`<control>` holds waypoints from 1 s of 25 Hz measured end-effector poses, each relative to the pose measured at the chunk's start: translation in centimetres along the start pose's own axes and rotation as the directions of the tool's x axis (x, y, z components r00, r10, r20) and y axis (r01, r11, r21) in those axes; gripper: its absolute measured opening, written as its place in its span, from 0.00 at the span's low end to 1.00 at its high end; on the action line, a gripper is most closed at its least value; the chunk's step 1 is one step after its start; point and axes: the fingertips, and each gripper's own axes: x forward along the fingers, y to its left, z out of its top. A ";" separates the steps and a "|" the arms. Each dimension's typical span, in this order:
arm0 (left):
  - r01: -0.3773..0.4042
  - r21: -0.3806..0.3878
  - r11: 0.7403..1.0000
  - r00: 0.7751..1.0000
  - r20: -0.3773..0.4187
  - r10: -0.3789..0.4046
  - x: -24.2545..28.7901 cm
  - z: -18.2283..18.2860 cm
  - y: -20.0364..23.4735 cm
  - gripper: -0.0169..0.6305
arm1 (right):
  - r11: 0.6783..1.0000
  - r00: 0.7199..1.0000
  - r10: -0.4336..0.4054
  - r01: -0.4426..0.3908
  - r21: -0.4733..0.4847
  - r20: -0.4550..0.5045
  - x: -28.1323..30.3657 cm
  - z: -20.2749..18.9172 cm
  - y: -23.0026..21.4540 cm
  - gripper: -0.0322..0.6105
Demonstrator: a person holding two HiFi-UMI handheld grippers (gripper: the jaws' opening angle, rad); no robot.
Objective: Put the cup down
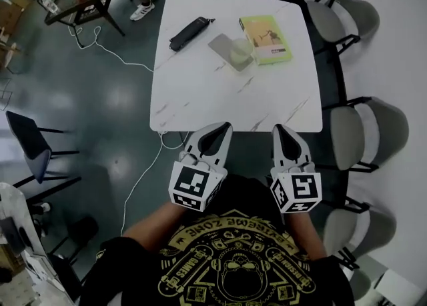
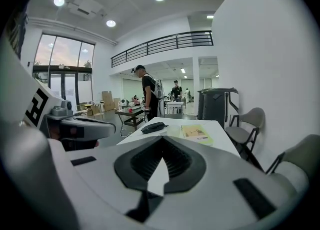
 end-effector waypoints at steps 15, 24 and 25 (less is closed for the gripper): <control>0.044 0.023 0.999 0.997 -0.069 -0.043 -2.8 -5.4 -16.2 0.04 | 0.999 1.000 0.001 0.000 0.046 -0.009 -15.2 -6.9 -4.1 0.06; 0.038 0.033 0.999 0.995 -0.095 -0.035 -6.3 -8.5 -25.4 0.04 | 0.997 1.000 0.013 -0.012 0.074 -0.015 -24.1 -10.4 -5.7 0.06; 0.040 0.038 0.998 0.995 -0.097 -0.036 -6.6 -8.8 -26.1 0.04 | 0.997 1.000 0.012 -0.011 0.076 -0.016 -24.9 -10.7 -5.9 0.06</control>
